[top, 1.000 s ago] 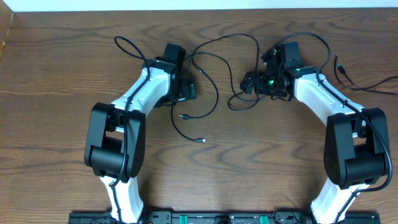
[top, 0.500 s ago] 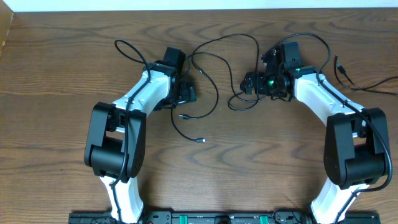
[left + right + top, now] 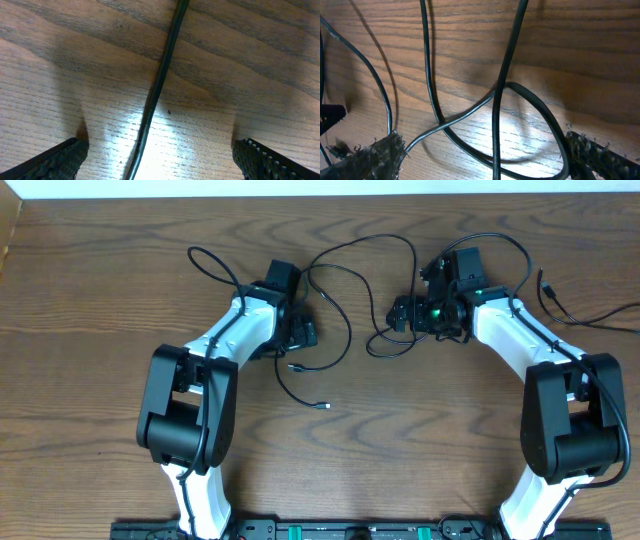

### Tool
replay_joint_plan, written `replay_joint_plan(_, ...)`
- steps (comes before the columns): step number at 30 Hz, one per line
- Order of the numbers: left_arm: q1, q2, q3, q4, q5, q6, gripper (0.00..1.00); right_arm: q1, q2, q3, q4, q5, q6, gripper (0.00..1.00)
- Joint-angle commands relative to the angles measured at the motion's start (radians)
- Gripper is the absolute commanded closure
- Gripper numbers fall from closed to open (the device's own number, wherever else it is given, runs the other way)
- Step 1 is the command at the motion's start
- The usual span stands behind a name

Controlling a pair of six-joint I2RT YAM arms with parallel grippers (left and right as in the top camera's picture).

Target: Untangle cables

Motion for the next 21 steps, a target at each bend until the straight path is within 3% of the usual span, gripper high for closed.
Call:
replay_joint_plan(1, -0.011, 0.010, -0.029, 0.008, 0.005, -0.014, 0.02, 0.010, -0.015, -0.005, -0.003, 0.001, -0.013, 0.01)
replay_joint_plan(6, -0.040, 0.010, -0.039, 0.017, 0.009, -0.055, 0.02, 0.010, -0.015, -0.005, -0.003, 0.001, -0.013, 0.01)
replay_joint_plan(14, -0.099, 0.010, -0.039, 0.107, 0.155, -0.054, 0.02, 0.011, -0.015, -0.005, -0.003, 0.001, -0.013, 0.01)
replay_joint_plan(21, -0.164, 0.010, -0.039, 0.172, 0.162, -0.055, 0.02, 0.010, -0.015, -0.005, -0.003, 0.002, -0.013, 0.01)
